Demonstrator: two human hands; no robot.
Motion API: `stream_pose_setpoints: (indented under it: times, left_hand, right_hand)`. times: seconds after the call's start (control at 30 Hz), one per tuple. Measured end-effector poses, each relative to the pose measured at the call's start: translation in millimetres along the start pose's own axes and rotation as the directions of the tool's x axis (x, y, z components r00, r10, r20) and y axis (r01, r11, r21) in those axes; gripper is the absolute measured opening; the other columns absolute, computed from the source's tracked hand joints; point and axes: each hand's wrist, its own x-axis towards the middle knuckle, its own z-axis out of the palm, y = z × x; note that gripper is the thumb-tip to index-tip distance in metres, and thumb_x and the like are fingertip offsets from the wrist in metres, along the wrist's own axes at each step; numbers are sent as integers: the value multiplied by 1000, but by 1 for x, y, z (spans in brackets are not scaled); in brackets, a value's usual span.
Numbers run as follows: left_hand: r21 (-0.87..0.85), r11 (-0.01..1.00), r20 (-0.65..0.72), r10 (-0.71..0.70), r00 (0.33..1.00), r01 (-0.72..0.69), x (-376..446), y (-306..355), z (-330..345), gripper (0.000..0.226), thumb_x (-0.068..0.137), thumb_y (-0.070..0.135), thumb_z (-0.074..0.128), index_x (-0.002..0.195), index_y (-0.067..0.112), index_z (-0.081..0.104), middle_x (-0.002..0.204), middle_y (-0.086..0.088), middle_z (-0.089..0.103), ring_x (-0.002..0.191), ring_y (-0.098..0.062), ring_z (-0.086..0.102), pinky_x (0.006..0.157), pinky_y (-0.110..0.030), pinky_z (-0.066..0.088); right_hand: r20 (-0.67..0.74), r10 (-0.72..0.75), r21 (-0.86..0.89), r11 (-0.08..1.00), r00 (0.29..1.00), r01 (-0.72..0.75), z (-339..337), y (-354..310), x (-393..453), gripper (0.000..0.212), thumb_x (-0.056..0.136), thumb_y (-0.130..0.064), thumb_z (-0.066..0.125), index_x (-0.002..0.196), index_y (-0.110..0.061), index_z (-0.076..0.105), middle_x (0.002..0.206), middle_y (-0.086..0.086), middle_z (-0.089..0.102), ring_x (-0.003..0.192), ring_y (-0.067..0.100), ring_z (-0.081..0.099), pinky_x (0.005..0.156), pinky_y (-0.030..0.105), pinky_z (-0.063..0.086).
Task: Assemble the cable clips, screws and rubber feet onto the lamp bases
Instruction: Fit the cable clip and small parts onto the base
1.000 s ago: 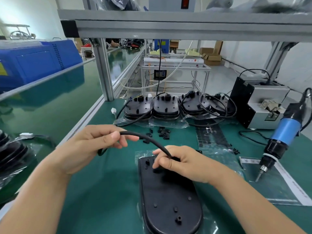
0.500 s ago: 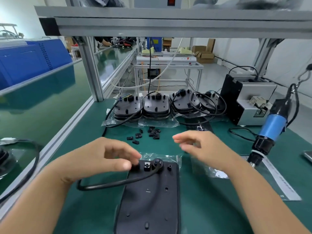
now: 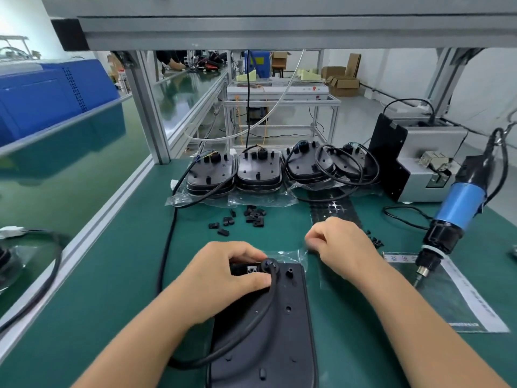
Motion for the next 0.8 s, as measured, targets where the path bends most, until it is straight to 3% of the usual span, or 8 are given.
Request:
stream_pose_setpoints:
  times: [0.1,0.2,0.33,0.47,0.53,0.63,0.73,0.8]
  left_hand:
    - [114,993,157,14,988,-32,15,6,-19,31,77,40,76,107,43,68,104,32,65,100,22,53,77,3,38]
    - [-21,1000,211,20,977,-16,32,12,-27,24,82,25,75,103,36,71,101,21,72,96,13,61,77,1,42]
    - [-221,975,21,-26,999,30,42,11,-16,12,87,22,69,92,31,75,94,12,75,87,5,67,67,-3,44]
    - [-381,924,-135,-92,987,34,42,5,-3,10,88,25,65,87,28,75,84,9,76,73,2,65,59,-11,41]
    - [-440,896,-126,-122,984,55,41,7,0,9,88,29,66,87,25,75,82,6,76,70,-1,65,60,-17,41]
    - [-536,842,-65,-124,990,70,40,9,0,11,85,25,70,76,23,77,72,2,73,63,-4,62,56,-15,42]
    - [-618,782,-12,-118,993,85,35,6,-9,5,74,23,77,74,19,78,69,-2,69,64,-7,58,61,-18,43]
    - [-658,746,10,-125,992,101,32,3,-15,18,61,25,78,75,14,78,73,-8,69,66,-12,59,69,-26,45]
  right_hand:
    - [3,7,34,999,1000,-7,0,1,-5,25,100,-24,49,101,-19,73,97,-4,65,97,20,59,78,32,45]
    - [22,-12,58,998,1000,10,-2,2,-8,18,96,-29,56,100,-23,72,96,-6,62,96,18,60,85,33,48]
    - [63,-3,21,1000,998,2,-3,2,-13,7,92,-31,63,95,-27,69,91,-8,55,90,15,58,81,30,47]
    - [-152,-27,213,975,988,60,-5,-5,-16,5,89,-23,67,86,-27,66,82,-16,65,81,5,60,80,25,48]
    - [-281,-85,353,917,956,186,-6,-21,-21,11,84,-16,73,82,-25,67,75,-19,64,76,2,60,71,13,45]
    - [-408,-248,373,833,879,409,-2,-46,-26,15,78,-7,78,85,-16,68,79,-11,64,74,7,61,68,15,46]
    - [-446,-310,371,789,839,489,1,-59,-27,14,78,-8,79,88,-11,68,81,-4,65,75,10,62,71,26,51]
    - [-385,-303,438,771,872,462,-2,-60,-28,19,78,-9,79,93,-15,68,87,-7,66,81,10,63,74,26,52]
